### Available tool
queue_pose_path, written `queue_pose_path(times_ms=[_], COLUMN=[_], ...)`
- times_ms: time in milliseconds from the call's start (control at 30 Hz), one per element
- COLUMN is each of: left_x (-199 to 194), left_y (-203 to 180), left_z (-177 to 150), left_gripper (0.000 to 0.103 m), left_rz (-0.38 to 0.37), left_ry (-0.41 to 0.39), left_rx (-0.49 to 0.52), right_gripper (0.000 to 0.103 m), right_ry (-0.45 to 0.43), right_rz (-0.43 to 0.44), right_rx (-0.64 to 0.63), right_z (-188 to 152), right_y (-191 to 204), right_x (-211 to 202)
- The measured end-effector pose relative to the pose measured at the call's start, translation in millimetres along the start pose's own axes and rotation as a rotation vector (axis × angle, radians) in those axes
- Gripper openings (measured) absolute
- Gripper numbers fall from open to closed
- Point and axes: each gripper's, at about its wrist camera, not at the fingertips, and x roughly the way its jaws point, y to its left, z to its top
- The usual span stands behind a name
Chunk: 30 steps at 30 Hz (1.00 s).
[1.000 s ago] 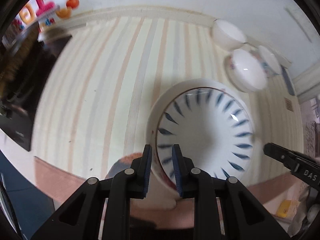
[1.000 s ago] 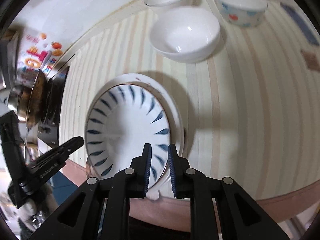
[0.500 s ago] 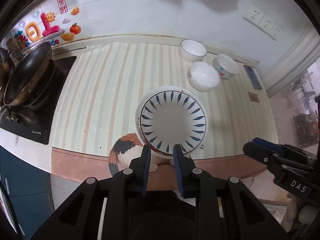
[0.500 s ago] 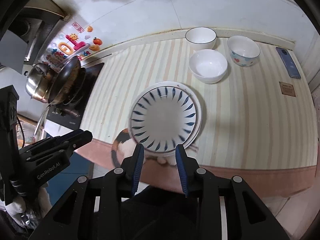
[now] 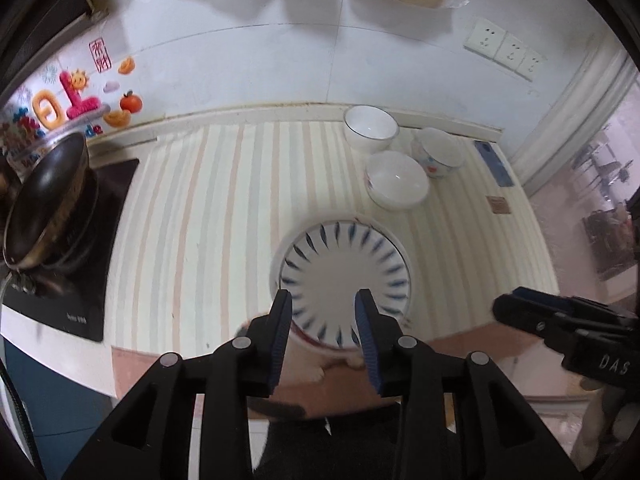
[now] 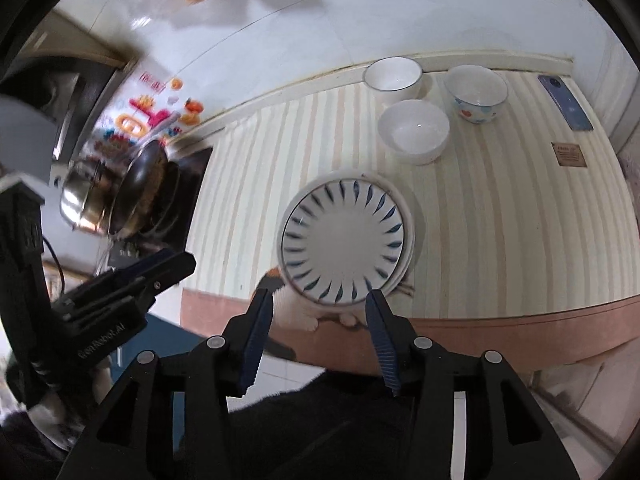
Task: Organize plates and bowls
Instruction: 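Open both grippers and release the plate stack, then grasp the rim of the pink-flower bowl with both grippers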
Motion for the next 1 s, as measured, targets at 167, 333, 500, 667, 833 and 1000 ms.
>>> queue_pose_path(times_ms=[167, 333, 500, 667, 833, 1000], left_x=[39.4, 100.3, 178.4, 237.7, 275.0, 290.4], left_y=[-10.7, -28.2, -40.1, -51.2, -69.7, -85.3], left_z=[35.2, 78.9, 116.1, 136.4, 146.4, 144.2], left_gripper=[0.030, 0.030, 0.030, 0.030, 0.030, 0.016], left_rz=[0.052, 0.101, 0.079, 0.064, 0.110, 0.122], left_ry=[-0.010, 0.034, 0.139, 0.182, 0.200, 0.189], left_rx=[-0.029, -0.062, -0.142, -0.195, -0.138, -0.062], right_gripper=[0.051, 0.051, 0.051, 0.051, 0.051, 0.024], right_ry=[-0.032, -0.052, -0.008, 0.057, 0.101, 0.119], right_rz=[-0.050, -0.072, -0.104, -0.070, -0.064, -0.009], right_rx=[0.052, 0.094, 0.085, 0.077, 0.044, 0.053], right_z=[41.4, 101.5, 162.6, 202.3, 218.4, 220.4], right_y=[-34.7, -86.1, -133.4, -167.9, -180.9, -186.4], right_x=[17.4, 50.9, 106.4, 166.3, 211.8, 237.1])
